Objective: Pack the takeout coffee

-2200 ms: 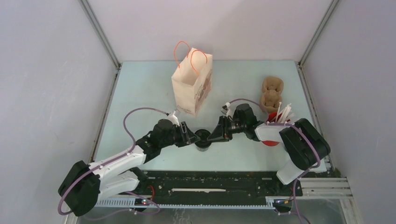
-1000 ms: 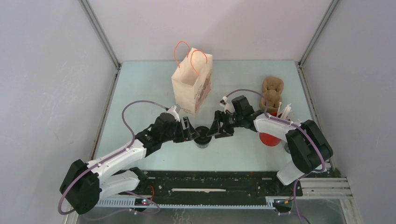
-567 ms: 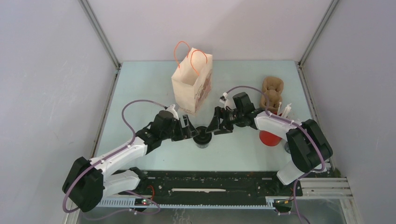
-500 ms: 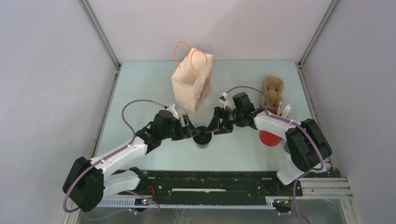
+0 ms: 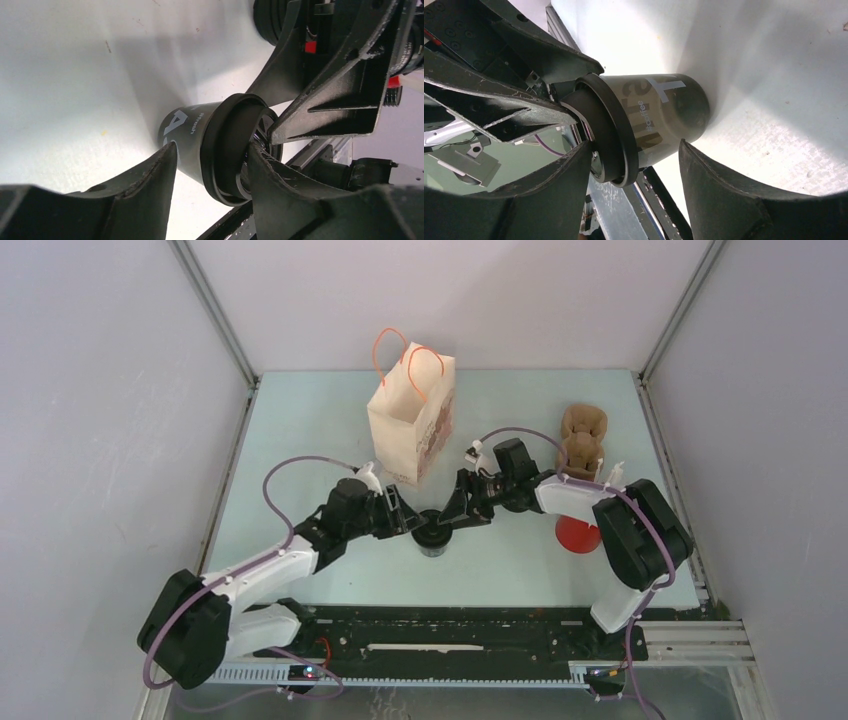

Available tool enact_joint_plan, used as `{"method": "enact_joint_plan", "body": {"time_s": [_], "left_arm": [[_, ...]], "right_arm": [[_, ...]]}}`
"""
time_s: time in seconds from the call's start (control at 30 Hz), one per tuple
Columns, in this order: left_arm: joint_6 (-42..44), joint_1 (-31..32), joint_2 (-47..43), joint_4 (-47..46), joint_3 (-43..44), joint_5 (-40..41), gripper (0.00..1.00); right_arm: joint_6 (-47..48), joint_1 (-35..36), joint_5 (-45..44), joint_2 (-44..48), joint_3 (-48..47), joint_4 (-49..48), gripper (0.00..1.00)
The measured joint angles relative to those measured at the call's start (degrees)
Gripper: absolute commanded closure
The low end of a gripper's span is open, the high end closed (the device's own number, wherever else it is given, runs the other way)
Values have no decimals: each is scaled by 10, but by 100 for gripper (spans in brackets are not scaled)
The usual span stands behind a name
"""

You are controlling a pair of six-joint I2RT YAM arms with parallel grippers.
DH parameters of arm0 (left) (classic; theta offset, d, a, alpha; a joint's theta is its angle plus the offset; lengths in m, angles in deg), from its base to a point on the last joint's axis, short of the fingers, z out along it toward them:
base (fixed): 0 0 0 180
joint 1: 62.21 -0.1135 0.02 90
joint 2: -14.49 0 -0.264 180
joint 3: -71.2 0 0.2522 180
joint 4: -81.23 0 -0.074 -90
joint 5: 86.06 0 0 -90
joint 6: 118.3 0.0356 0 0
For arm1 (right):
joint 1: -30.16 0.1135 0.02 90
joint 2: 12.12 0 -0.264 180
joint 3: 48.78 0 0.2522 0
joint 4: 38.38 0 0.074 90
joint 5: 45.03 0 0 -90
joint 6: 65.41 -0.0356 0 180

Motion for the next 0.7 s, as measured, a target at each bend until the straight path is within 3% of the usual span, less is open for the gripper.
{"method": "enact_joint_plan", "body": {"time_s": [0.33,0.7], "left_arm": [[-33,28,-27,-93,-67,41,52],[-66,57,-42,-126,-96,109,44]], "right_arm": [[0,0,-2,-3,-2,10,27],[1,0,-12,-2,-3,11,25]]}}
